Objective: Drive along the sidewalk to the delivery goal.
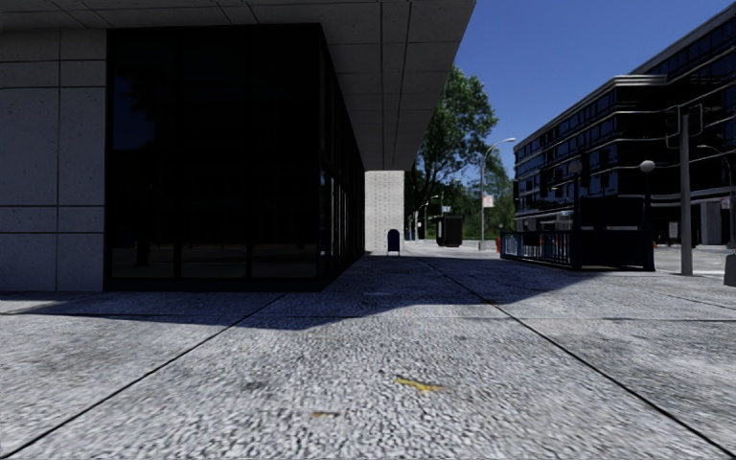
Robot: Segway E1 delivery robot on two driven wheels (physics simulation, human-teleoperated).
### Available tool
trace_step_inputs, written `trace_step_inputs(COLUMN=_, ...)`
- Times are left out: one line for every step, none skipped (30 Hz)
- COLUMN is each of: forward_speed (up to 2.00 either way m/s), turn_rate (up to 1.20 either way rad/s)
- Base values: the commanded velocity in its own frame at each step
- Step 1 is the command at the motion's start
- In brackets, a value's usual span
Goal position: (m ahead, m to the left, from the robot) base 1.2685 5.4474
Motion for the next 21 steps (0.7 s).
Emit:
trace_step_inputs(forward_speed=1.55, turn_rate=0.40)
trace_step_inputs(forward_speed=1.55, turn_rate=0.45)
trace_step_inputs(forward_speed=1.55, turn_rate=0.47)
trace_step_inputs(forward_speed=1.55, turn_rate=0.47)
trace_step_inputs(forward_speed=1.55, turn_rate=0.47)
trace_step_inputs(forward_speed=1.55, turn_rate=0.47)
trace_step_inputs(forward_speed=1.55, turn_rate=0.48)
trace_step_inputs(forward_speed=1.55, turn_rate=0.52)
trace_step_inputs(forward_speed=1.55, turn_rate=0.55)
trace_step_inputs(forward_speed=1.53, turn_rate=0.59)
trace_step_inputs(forward_speed=1.48, turn_rate=0.63)
trace_step_inputs(forward_speed=1.48, turn_rate=0.63)
trace_step_inputs(forward_speed=1.40, turn_rate=0.66)
trace_step_inputs(forward_speed=1.36, turn_rate=0.67)
trace_step_inputs(forward_speed=1.34, turn_rate=0.67)
trace_step_inputs(forward_speed=1.32, turn_rate=0.67)
trace_step_inputs(forward_speed=1.29, turn_rate=0.69)
trace_step_inputs(forward_speed=1.29, turn_rate=0.69)
trace_step_inputs(forward_speed=1.28, turn_rate=0.70)
trace_step_inputs(forward_speed=1.27, turn_rate=0.70)
trace_step_inputs(forward_speed=1.27, turn_rate=0.70)
